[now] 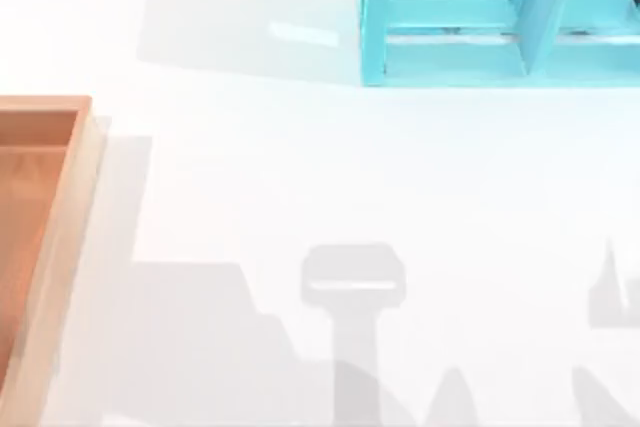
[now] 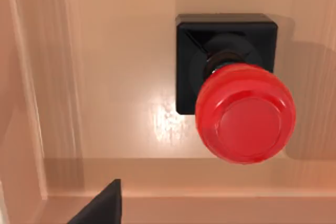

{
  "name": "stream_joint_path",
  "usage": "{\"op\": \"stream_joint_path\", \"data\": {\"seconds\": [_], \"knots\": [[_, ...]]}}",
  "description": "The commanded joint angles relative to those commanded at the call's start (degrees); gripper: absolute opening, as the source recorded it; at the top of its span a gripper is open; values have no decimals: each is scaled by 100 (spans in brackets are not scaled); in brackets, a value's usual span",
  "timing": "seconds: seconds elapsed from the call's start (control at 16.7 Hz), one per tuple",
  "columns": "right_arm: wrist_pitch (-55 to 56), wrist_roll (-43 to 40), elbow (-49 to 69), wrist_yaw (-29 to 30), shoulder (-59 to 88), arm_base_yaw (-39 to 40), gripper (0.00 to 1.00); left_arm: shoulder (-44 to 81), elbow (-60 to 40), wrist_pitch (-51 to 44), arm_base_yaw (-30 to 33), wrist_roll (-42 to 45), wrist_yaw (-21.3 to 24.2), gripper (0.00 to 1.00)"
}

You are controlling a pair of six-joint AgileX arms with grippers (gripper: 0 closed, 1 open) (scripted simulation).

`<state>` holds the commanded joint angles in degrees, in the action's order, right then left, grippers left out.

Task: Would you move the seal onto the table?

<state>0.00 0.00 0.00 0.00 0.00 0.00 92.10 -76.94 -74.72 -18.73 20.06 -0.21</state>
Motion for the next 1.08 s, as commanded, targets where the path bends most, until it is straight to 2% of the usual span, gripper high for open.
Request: {"op": "stream_joint_path", "data": {"seconds": [0.18,0.6,0.9,1.08], "knots": [[0,0,0,0,0,0,100,96,332,387,-21,-2,1,100],[0,0,0,0,0,0,100,461,1665,2136,-54,45,1,100],[0,0,0,0,0,0,100,497,1777,2263,-58,49,1,100],[0,0,0,0,0,0,100,497,1777,2263,-58,49,1,77]]}}
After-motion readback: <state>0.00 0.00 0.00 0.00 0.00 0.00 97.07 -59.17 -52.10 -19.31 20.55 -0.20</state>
